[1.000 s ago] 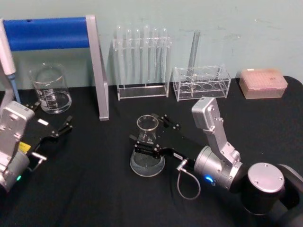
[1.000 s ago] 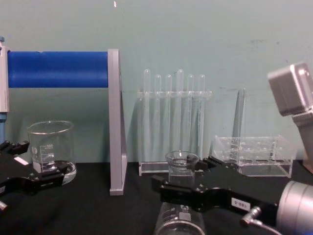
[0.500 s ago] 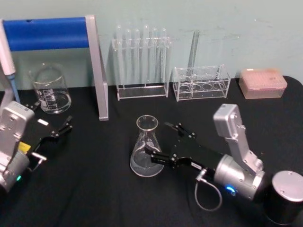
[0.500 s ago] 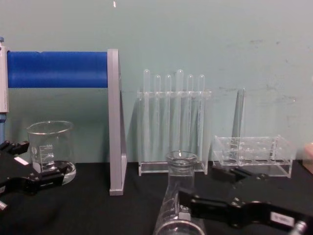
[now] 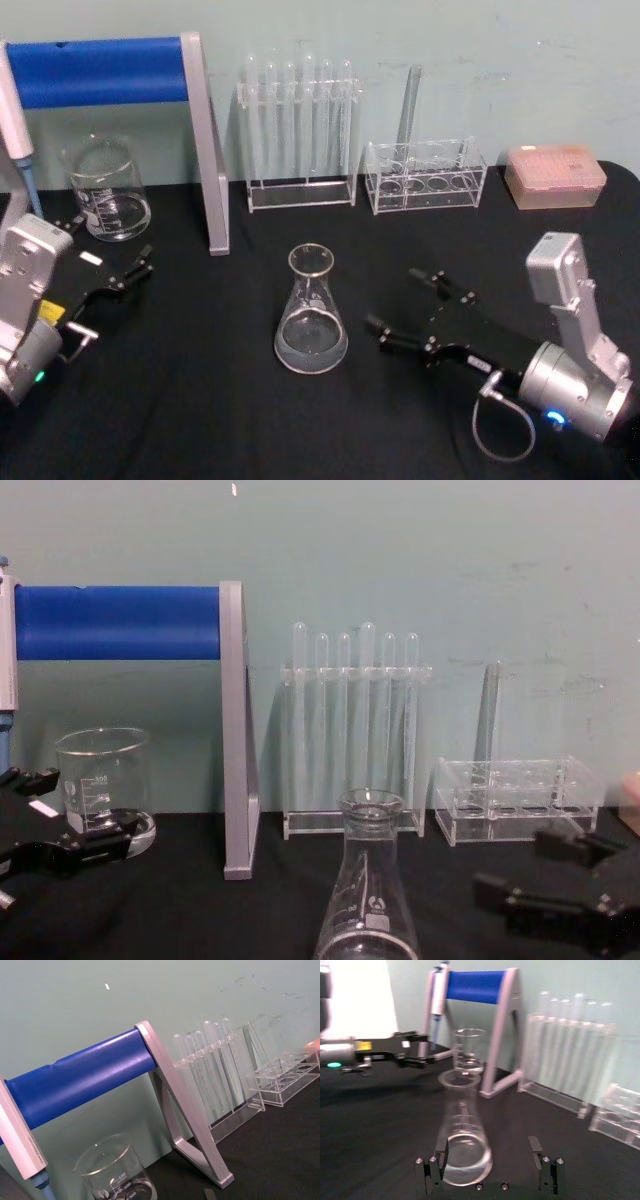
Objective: Grasp the erlenmeyer flask with one hand, shake it three times, then place it back.
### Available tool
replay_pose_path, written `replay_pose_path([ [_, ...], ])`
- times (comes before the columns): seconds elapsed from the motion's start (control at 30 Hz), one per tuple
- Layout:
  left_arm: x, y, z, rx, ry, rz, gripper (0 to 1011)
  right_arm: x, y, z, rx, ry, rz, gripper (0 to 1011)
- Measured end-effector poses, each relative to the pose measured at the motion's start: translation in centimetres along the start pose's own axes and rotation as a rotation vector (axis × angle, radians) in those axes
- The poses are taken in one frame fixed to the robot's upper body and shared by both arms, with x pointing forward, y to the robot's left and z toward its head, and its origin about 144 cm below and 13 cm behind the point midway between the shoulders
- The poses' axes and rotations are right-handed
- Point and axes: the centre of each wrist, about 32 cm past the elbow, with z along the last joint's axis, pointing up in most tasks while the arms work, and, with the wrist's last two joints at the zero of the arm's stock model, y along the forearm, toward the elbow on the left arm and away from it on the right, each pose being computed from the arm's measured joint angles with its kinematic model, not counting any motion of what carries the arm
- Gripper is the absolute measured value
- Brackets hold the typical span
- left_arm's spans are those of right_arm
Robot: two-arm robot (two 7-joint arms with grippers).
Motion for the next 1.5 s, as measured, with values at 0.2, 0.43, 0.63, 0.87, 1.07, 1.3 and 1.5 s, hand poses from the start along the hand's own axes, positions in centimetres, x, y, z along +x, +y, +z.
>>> replay_pose_path([
  [0.2,0.0,0.0,0.0,0.0,0.0,0.0,1001,1.4,-0.4,0.1,0.012,-0.001,-0.117,1000],
  [0.43,0.0,0.0,0.0,0.0,0.0,0.0,1001,2.7,0.7,0.4,0.037,-0.018,-0.259,1000],
  [0.63,0.0,0.0,0.0,0.0,0.0,0.0,1001,3.1,2.4,0.3,0.066,-0.04,-0.345,1000],
  [0.87,0.0,0.0,0.0,0.0,0.0,0.0,1001,3.4,4.8,-0.3,0.078,-0.049,-0.412,1000],
  [1.07,0.0,0.0,0.0,0.0,0.0,0.0,1002,3.6,6.1,-1.4,0.045,-0.05,-0.447,1000],
  [1.3,0.0,0.0,0.0,0.0,0.0,0.0,1001,3.6,6.4,-2.3,0.013,-0.055,-0.454,1000],
  [1.5,0.0,0.0,0.0,0.0,0.0,0.0,1001,3.5,6.4,-2.6,0.001,-0.058,-0.455,1000],
])
